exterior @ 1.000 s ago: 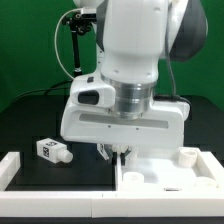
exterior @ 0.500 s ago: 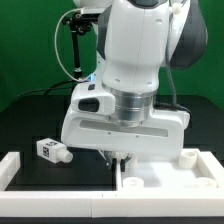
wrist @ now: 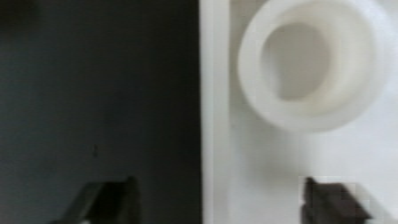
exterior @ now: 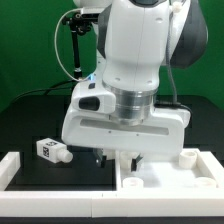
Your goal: Assemble one leg
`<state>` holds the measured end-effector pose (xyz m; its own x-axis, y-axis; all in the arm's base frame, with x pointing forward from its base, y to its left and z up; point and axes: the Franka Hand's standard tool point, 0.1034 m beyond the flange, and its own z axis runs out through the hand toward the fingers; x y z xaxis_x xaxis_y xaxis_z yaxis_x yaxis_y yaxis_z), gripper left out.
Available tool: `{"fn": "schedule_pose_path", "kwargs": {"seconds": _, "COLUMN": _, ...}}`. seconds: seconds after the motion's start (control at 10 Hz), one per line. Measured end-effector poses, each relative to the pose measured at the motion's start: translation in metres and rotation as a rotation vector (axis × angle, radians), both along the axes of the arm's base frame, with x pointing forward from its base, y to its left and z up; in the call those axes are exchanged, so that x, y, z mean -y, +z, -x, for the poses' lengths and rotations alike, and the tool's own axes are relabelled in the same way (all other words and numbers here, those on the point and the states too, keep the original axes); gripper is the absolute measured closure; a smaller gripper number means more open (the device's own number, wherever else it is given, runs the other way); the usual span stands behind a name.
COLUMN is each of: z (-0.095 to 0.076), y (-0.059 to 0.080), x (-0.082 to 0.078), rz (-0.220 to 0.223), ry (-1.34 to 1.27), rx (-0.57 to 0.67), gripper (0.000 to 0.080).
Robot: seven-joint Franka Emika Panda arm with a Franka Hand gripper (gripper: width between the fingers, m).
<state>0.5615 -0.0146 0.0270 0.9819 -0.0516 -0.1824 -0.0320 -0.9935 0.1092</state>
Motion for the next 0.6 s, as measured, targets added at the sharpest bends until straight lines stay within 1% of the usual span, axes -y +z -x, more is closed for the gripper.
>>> {"fn": "schedule_pose_path", "kwargs": {"seconds": 0.1, "z": 0.006, "y": 0.017, "x": -0.007, "rz": -0.009, "ry": 0.002, "rx": -0.004, "gripper": 0.0270}}
{"fn": "schedule_pose_path", "kwargs": {"seconds": 0.2, "z": 0.015, "y": 0.030, "x": -0.014, "rz": -0.014, "ry": -0.002, "rx": -0.022, "gripper": 0.0175}}
{"fn": "schedule_pose_path", "kwargs": {"seconds": 0.3, "z": 0.024, "y": 0.045, "x": -0.023, "rz": -0.025, "ry": 0.008, "rx": -0.018, "gripper": 0.0157}}
{"fn": "schedule_pose_path", "kwargs": {"seconds": 0.4, "z": 0.030, "y": 0.058, "x": -0.038, "rz": -0.025, "ry": 0.013, "rx": -0.005, "gripper": 0.0157}}
{"fn": "schedule_pose_path", "kwargs": {"seconds": 0.5, "z": 0.034, "y": 0.064, "x": -0.050, "rz": -0.022, "ry": 0.028, "rx": 0.004, "gripper": 0.0151}}
{"fn": "schedule_pose_path", "kwargs": {"seconds": 0.6, "z": 0.034, "y": 0.060, "x": -0.047, "rz": -0.026, "ry": 0.029, "rx": -0.003, "gripper": 0.0151}}
